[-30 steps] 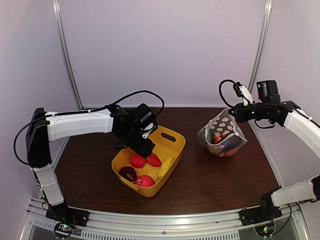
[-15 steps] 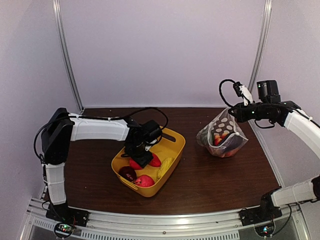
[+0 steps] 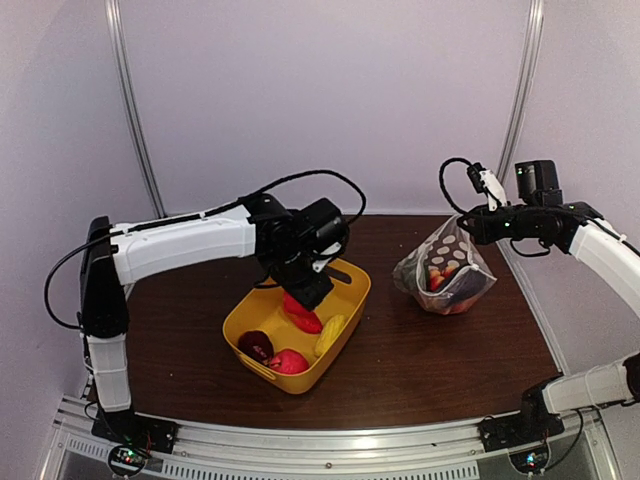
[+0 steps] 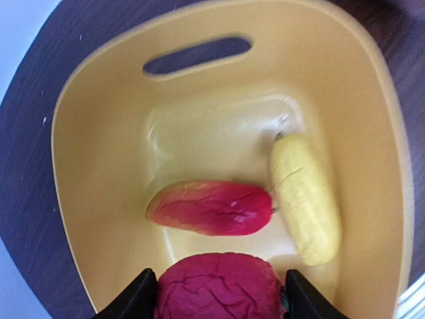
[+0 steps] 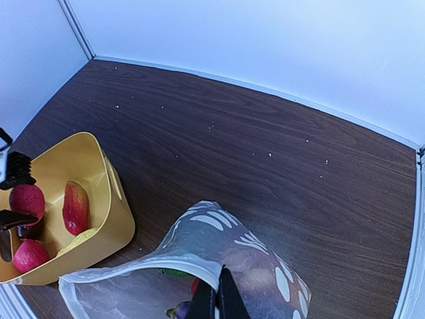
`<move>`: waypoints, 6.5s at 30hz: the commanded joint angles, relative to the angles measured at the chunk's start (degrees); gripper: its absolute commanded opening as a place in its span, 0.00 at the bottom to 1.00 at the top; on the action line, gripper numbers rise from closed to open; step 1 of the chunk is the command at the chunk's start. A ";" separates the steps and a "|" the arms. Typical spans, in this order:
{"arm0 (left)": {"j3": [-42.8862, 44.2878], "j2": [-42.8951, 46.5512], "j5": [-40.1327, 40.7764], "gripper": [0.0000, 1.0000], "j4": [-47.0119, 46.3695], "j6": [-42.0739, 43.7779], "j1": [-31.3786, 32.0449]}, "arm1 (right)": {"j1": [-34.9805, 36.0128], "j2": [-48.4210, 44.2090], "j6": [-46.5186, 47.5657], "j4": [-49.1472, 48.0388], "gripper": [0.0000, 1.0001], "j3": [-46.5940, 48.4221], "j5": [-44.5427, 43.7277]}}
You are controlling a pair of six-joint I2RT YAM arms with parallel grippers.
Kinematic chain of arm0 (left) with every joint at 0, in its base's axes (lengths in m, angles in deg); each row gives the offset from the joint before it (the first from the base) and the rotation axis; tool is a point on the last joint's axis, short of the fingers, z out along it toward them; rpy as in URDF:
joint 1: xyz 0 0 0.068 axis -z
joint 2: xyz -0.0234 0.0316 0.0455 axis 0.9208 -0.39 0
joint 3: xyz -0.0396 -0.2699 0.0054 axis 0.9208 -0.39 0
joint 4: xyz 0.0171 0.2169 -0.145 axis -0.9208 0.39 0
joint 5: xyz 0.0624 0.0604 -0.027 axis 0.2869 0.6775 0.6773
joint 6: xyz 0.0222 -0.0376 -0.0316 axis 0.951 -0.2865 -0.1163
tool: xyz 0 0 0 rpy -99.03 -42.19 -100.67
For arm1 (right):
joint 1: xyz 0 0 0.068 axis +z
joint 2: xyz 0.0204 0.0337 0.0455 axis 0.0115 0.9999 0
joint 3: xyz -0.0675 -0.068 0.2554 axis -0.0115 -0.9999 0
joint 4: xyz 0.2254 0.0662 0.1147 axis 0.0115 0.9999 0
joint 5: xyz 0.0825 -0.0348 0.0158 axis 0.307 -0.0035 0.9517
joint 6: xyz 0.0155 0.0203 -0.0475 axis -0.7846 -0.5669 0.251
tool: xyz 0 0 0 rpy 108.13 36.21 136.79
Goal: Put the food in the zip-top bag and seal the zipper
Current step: Pick up the fake fruit from the bin, then place the fake fruit in the zipper food storage bag, then pick up the fake fruit from the bin, then place the fake fruit in the zipper food storage bag, then pick up the fake fruit from the bin.
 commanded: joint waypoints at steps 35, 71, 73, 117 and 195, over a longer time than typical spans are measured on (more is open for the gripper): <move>20.25 -15.59 -13.67 0.67 -56.97 -10.80 4.67 | -0.16 4.54 -13.30 2.15 0.00 8.71 14.86; -20.61 13.85 -4.48 0.95 -22.69 -4.49 1.28 | -2.95 5.40 -1.87 3.44 0.00 4.67 6.58; -19.68 11.63 -4.32 0.96 -19.88 -5.78 -0.41 | -2.96 5.81 -1.55 4.31 0.00 5.25 6.93; -8.03 10.19 -5.50 0.34 -34.75 -7.21 2.97 | -2.91 2.50 -1.38 3.92 0.00 1.37 6.21; -22.16 14.50 -11.01 0.77 -5.98 -7.89 6.03 | -6.69 0.78 -6.27 2.37 0.00 0.81 15.06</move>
